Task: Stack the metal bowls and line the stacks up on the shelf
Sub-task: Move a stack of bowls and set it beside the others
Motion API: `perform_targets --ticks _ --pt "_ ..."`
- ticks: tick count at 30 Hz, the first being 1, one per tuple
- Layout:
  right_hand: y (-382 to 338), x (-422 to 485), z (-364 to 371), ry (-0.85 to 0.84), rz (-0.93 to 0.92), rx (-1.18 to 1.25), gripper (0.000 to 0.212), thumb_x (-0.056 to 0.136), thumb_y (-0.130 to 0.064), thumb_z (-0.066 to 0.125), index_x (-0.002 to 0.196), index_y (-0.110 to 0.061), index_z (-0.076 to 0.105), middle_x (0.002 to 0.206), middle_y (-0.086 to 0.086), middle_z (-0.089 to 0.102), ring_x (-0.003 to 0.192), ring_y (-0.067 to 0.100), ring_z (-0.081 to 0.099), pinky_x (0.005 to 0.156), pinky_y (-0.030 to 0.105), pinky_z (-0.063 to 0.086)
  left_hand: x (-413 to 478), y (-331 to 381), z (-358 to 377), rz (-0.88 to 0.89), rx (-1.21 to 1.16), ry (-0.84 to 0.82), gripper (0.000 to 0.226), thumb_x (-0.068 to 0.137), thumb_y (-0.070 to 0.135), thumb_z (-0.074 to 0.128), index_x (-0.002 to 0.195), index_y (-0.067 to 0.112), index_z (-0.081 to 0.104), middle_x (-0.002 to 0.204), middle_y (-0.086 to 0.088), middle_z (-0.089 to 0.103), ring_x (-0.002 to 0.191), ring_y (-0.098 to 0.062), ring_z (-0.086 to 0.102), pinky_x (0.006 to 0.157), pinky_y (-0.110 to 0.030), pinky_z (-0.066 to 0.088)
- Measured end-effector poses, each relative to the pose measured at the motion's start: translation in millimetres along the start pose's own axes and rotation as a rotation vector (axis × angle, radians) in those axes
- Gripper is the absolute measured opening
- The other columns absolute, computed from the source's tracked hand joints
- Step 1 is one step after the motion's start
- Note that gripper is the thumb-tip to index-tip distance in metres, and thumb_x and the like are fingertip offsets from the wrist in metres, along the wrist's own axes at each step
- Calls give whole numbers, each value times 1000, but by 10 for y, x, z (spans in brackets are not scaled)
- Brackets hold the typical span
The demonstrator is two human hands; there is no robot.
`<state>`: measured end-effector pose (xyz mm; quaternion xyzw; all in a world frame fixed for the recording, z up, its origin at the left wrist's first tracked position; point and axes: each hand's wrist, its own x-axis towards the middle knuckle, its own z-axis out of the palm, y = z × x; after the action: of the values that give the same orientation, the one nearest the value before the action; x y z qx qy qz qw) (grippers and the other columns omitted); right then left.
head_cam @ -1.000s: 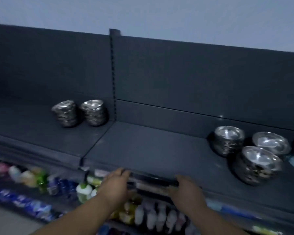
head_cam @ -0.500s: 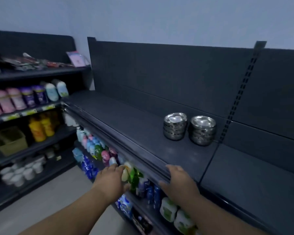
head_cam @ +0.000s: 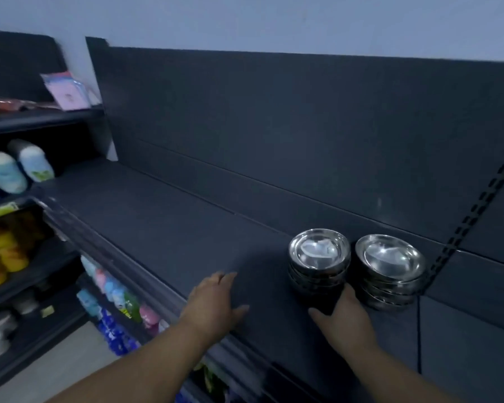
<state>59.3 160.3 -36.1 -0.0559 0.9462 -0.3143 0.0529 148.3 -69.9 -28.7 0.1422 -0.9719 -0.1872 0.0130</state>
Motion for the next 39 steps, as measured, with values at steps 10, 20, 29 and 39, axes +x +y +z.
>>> perform_targets --ticks 10,20,29,39 --pt "-400 282 277 99 88 172 80 66 -35 85 133 -28 41 108 -15 62 106 6 58 86 15 38 1124 155 -49 273 -711 -270 84 64 24 88 109 60 27 109 43 39 94 38 38 74 10 29" --pt "-417 195 477 179 181 365 105 58 -34 88 146 -29 32 120 -13 66 113 0 60 106 30 45 1309 69 136 385 -897 -453 92 63 26 88 135 41 34 114 23 63 101 8 63 95 -21 50" --pt "-86 -593 182 273 188 477 99 52 -38 87 137 -33 37 111 -13 70 104 0 65 97 34 53 633 532 164 450 -947 -499 82 57 23 88 121 48 44 113 17 69 102 -4 67 96 -32 52" --pt "1208 -2744 -1000 439 295 387 92 64 -30 88 139 -35 36 114 -20 60 109 6 62 95 32 53 -1375 2073 730 561 -997 -694 92 58 25 91 134 34 41 120 11 65 109 -12 65 97 -38 52"
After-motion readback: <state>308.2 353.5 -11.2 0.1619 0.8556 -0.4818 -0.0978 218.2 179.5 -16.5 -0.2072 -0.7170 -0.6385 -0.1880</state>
